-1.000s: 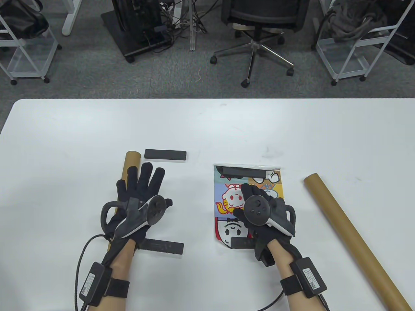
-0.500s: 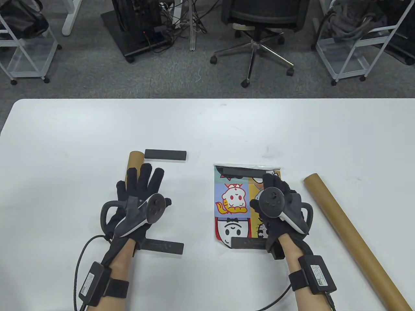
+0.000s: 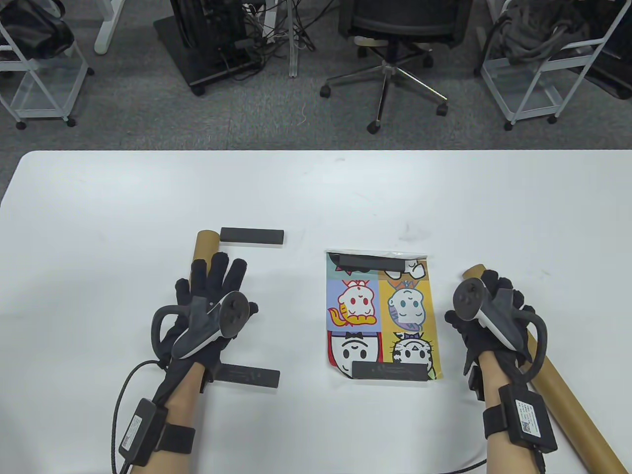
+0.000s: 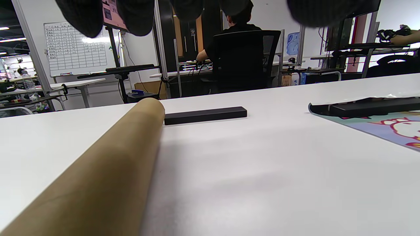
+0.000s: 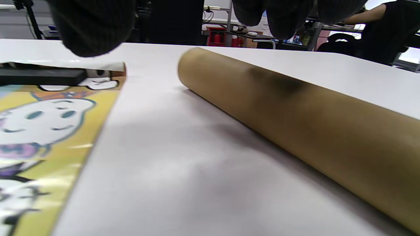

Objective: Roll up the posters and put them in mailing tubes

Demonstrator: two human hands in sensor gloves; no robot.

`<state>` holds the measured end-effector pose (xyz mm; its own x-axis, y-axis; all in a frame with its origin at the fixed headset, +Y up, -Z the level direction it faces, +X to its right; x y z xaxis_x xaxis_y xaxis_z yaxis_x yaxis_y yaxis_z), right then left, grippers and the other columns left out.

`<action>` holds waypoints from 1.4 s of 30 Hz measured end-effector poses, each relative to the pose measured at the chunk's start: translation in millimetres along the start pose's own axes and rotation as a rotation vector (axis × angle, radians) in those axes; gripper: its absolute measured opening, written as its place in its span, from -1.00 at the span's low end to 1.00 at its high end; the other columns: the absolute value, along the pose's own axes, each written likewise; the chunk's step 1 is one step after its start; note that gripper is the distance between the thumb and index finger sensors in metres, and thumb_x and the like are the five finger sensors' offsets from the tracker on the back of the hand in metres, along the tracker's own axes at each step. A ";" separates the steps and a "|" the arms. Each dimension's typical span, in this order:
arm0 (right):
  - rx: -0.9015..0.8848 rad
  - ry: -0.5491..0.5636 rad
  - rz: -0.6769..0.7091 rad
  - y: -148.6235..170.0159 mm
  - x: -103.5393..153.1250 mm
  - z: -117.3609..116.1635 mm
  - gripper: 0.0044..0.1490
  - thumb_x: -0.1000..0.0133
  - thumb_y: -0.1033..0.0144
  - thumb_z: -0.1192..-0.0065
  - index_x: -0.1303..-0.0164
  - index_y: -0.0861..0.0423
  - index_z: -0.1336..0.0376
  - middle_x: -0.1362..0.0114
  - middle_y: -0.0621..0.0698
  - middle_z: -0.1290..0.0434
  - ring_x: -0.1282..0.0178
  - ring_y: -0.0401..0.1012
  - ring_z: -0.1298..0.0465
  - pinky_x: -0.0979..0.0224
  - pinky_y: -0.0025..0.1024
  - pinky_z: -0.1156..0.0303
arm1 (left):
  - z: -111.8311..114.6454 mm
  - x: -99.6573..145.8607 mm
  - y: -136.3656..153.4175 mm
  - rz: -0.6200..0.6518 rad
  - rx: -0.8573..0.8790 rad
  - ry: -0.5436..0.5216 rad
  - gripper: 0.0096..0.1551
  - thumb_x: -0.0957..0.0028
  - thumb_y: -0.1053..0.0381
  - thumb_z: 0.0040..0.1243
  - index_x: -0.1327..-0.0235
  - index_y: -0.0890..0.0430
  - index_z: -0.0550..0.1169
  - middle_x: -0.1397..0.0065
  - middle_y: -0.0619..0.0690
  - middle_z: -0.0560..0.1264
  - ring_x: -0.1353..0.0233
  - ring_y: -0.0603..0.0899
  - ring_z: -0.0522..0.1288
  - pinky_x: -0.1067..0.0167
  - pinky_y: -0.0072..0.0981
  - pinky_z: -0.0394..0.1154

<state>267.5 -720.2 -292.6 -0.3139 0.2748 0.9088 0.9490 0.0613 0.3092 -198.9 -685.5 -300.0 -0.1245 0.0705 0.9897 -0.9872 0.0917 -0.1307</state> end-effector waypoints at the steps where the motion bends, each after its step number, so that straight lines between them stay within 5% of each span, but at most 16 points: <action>1: 0.005 -0.010 -0.020 5.2 -1.4 -2.6 0.40 -0.06 -0.13 -0.14 -0.65 0.49 0.41 -0.73 0.61 0.18 -0.63 0.57 -0.01 -0.48 0.63 0.03 | -0.3 0.0 0.1 0.000 0.001 -0.002 -0.01 -0.15 -0.42 -0.17 -0.81 -0.16 -0.11 -0.92 0.04 -0.12 -0.82 0.44 0.01 -0.63 0.45 0.11; 14: 0.051 -0.166 -0.162 37.9 -13.4 -45.4 0.43 -0.07 -0.11 -0.15 -0.61 0.54 0.45 -0.71 0.63 0.14 -0.63 0.53 -0.08 -0.43 0.64 -0.13 | 0.4 -1.0 3.0 -0.012 -0.004 0.001 -0.03 -0.16 -0.41 -0.15 -0.81 -0.15 -0.08 -0.92 0.07 -0.11 -0.82 0.44 0.03 -0.63 0.45 0.12; 21: 0.049 -0.103 -0.162 42.2 -17.8 -54.3 0.14 -0.09 0.08 -0.17 -0.64 0.39 0.23 -0.60 0.40 -0.12 -0.46 0.31 -0.32 -0.46 0.42 -0.27 | 0.4 -0.9 3.4 -0.016 -0.010 0.004 -0.03 -0.16 -0.41 -0.15 -0.81 -0.16 -0.08 -0.91 0.09 -0.10 -0.82 0.44 0.05 -0.63 0.44 0.12; 27: 0.073 -0.102 -0.128 35.6 -18.1 -50.2 0.13 -0.10 0.09 -0.17 -0.65 0.35 0.25 -0.59 0.39 -0.13 -0.45 0.30 -0.34 -0.42 0.39 -0.33 | 0.1 -1.2 2.8 -0.015 -0.016 0.002 -0.03 -0.16 -0.41 -0.15 -0.81 -0.15 -0.07 -0.91 0.08 -0.10 -0.82 0.44 0.06 -0.63 0.44 0.13; 42: 0.138 0.035 0.205 -83.1 10.0 -1.5 0.12 -0.10 0.07 -0.17 -0.66 0.30 0.24 -0.59 0.38 -0.15 -0.44 0.29 -0.36 -0.40 0.37 -0.36 | 1.7 -2.1 7.0 -0.026 0.008 0.015 -0.03 -0.16 -0.40 -0.15 -0.81 -0.15 -0.06 -0.91 0.07 -0.04 -0.81 0.42 0.10 -0.63 0.43 0.15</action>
<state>185.5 -724.0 -308.9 -0.1132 0.2620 0.9584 0.9871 0.1393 0.0786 -205.7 -686.6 -302.9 -0.0976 0.0832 0.9917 -0.9908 0.0856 -0.1047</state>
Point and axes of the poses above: the tracker on the back of each hand, its own y axis roughly to the little-finger side, its own x axis roughly from the fingertips to the wrist, z = x × y, the point moved 5 cm from there along -x, roughly from the wrist to the fingertips
